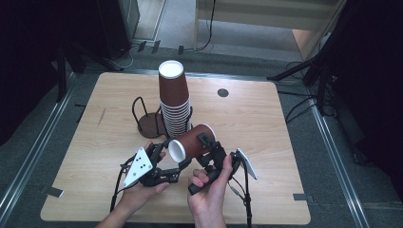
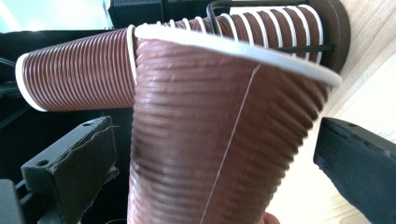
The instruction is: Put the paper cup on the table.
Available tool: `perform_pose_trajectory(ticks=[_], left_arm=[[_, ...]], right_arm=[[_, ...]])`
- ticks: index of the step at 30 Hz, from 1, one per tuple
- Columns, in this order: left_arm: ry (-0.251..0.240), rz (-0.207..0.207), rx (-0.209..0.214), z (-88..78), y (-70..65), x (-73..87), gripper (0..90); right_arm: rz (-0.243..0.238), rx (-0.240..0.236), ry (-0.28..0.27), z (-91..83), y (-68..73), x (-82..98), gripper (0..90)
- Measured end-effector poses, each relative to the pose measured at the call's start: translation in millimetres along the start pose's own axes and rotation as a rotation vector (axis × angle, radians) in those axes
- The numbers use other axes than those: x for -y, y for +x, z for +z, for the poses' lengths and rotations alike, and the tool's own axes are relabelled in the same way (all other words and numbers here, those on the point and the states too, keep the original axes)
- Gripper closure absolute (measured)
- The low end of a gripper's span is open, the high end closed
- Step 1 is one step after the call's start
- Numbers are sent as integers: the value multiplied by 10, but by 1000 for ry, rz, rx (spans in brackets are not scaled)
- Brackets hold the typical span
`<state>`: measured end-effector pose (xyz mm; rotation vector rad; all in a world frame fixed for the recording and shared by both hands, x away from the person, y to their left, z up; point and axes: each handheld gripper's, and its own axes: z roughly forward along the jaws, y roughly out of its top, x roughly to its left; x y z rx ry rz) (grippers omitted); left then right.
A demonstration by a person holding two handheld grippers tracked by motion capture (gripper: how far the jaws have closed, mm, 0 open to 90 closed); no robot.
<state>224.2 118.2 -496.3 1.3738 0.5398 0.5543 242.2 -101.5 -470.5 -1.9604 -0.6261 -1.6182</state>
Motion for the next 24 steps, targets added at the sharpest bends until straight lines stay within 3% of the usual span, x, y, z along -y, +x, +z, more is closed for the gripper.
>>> perform_pose_trajectory(ticks=[12,18,22,24], left_arm=[[-13,15,27,-20,-20,-7,247],[0,9,26,-61,-19,-44,241],[27,-45,6,-76,-44,-75,229],[24,-66,-9,-89,-50,-88,137]], right_arm=[[53,-66,52,88,-65,-132,0],[27,-69,48,70,-21,-144,90],[4,-72,41,74,4,-142,105],[-3,-75,30,68,2,-166,107]])
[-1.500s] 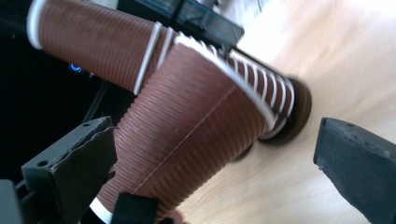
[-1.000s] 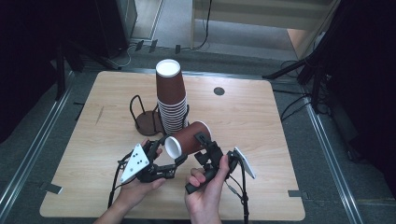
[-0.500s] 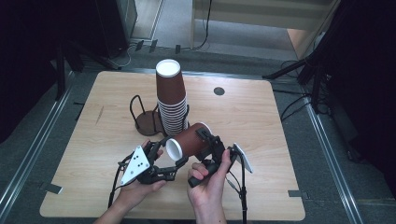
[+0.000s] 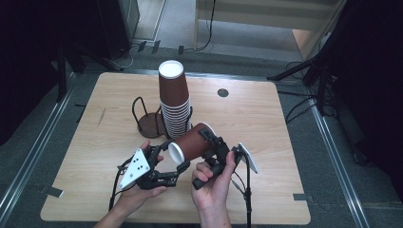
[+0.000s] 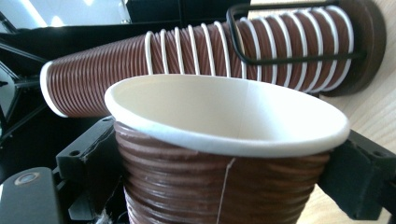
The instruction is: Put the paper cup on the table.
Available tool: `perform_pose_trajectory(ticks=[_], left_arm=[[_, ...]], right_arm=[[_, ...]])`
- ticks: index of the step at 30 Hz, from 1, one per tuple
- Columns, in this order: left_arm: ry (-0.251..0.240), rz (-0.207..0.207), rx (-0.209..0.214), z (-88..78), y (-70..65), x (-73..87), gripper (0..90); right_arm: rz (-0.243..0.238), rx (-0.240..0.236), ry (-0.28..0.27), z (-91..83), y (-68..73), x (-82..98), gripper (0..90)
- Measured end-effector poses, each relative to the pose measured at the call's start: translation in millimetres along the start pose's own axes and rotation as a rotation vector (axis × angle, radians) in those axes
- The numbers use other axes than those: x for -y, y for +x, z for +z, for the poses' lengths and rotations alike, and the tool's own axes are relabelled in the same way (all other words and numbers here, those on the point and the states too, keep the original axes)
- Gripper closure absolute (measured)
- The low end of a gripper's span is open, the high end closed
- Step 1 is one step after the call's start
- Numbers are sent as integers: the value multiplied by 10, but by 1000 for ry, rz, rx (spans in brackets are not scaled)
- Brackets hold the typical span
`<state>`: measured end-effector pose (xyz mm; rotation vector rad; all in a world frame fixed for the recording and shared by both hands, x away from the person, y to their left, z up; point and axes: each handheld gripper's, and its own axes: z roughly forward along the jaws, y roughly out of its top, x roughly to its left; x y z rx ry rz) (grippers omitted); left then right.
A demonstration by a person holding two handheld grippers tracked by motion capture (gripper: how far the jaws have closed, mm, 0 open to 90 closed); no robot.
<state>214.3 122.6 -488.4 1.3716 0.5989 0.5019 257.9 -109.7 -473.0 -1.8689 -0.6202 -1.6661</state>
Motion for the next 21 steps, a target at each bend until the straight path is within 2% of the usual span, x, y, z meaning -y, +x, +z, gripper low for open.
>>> perform_pose_trajectory(ticks=[3,4,6,9,12,16,18,21], left_arm=[[15,-24,-30,-25,6,-23,61],[23,-40,-30,-35,16,-27,1],[45,-56,-62,-61,34,-30,0],[54,-70,-88,-105,70,-24,0],[63,-86,-120,-165,130,-23,0],[67,-101,-150,-253,206,-29,0],[69,-106,-165,-304,251,-29,0],[68,-122,-190,-373,308,-25,0]], right_arm=[[-20,1,-20,-8,14,-59,111],[-28,1,-27,-12,27,-82,112],[-47,5,-30,-24,59,-124,113],[-110,-7,-50,-22,101,-172,115],[-196,-9,-66,-20,163,-183,117],[-367,4,-112,-20,267,-163,119],[-437,6,-126,-33,312,-158,120],[-515,-4,-173,-48,371,-156,120]])
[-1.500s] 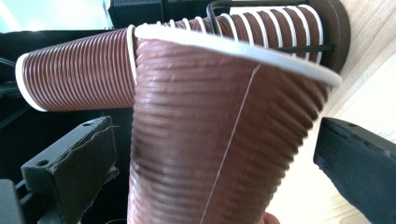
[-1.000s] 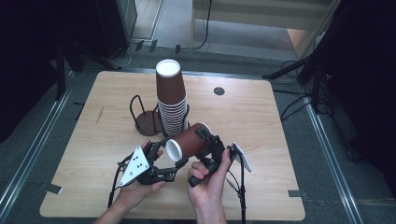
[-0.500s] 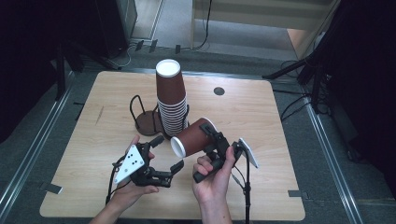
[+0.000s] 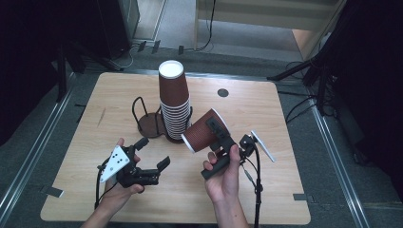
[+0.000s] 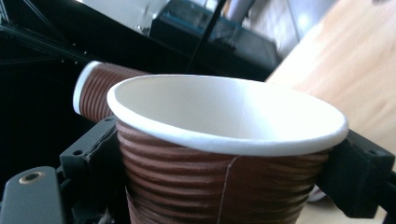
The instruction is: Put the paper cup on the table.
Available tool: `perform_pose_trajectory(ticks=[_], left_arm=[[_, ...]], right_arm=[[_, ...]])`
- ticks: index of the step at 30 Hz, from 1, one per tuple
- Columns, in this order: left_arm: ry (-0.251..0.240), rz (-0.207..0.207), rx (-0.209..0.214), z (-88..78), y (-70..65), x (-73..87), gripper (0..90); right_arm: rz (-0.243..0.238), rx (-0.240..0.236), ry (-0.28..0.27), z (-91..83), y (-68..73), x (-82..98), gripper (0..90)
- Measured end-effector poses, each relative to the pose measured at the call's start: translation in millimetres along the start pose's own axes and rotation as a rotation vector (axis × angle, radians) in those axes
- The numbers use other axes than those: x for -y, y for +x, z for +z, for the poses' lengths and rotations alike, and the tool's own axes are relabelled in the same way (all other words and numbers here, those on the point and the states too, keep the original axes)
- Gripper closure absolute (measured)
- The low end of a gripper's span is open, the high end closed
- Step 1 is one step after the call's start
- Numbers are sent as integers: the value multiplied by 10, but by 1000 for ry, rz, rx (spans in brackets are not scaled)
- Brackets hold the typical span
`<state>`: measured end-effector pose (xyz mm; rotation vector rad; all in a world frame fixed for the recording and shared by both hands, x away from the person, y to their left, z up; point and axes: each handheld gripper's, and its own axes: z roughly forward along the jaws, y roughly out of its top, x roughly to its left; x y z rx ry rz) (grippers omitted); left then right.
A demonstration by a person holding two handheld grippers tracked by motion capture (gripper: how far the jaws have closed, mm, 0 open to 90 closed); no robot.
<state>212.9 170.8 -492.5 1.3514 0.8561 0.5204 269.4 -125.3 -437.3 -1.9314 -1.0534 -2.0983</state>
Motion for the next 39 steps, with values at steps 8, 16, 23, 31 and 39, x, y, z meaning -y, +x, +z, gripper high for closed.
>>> perform_pose_trajectory(ticks=[8,16,23,31,39], left_arm=[[7,-8,-40,-138,129,25,0],[12,-19,-87,-285,273,53,0],[8,-29,-131,-409,381,35,0],[19,-40,-175,-532,509,77,0],[35,-34,-228,-664,654,128,0]], right_arm=[[-251,22,-45,-21,99,-35,120],[-429,103,-111,22,120,-6,120],[-618,190,-185,48,92,-32,117],[-793,223,-231,83,79,-71,116],[-916,255,-236,188,7,-123,116]])
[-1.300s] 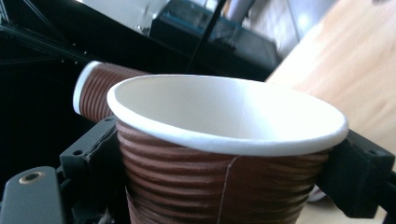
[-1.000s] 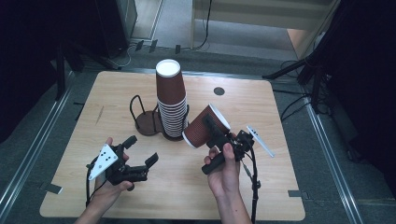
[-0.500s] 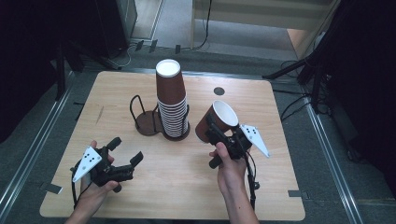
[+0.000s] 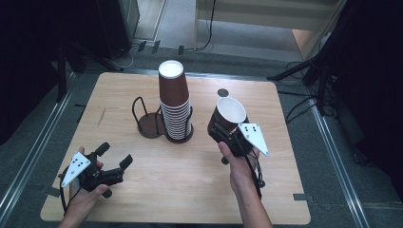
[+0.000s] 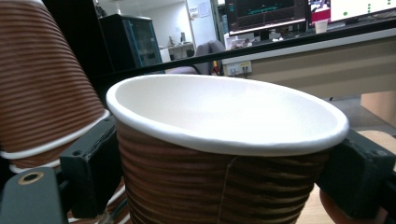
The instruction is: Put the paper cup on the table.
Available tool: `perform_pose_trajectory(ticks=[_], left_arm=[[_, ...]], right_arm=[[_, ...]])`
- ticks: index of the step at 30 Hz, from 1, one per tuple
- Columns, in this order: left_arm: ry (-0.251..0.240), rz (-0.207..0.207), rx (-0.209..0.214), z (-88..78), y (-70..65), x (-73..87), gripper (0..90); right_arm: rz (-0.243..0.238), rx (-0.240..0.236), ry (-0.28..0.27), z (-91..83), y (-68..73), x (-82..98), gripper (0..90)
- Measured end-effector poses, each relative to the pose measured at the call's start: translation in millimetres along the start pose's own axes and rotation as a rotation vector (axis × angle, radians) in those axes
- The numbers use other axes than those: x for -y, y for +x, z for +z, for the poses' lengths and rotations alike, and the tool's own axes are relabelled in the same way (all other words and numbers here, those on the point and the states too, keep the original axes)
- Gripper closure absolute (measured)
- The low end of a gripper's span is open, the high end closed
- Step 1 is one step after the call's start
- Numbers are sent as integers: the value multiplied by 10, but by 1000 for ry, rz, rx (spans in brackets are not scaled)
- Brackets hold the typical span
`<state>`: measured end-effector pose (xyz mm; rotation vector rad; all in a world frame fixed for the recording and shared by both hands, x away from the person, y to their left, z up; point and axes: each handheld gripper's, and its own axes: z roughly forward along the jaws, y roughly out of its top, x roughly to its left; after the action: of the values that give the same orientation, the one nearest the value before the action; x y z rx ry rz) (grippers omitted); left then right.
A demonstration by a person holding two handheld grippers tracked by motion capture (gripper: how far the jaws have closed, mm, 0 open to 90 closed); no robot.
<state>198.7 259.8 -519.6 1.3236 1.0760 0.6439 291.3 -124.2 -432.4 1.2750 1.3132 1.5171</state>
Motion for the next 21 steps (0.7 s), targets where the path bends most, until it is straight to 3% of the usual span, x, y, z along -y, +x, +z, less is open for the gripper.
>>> perform_pose_trajectory(ticks=[5,16,21], left_arm=[[16,16,-38,-51,112,50,0],[11,0,-114,-101,276,73,0],[21,-5,-137,-112,339,95,0]], right_arm=[[-34,16,-1,93,-51,53,115],[-126,78,19,359,-190,273,116],[-164,78,20,480,-270,395,116]])
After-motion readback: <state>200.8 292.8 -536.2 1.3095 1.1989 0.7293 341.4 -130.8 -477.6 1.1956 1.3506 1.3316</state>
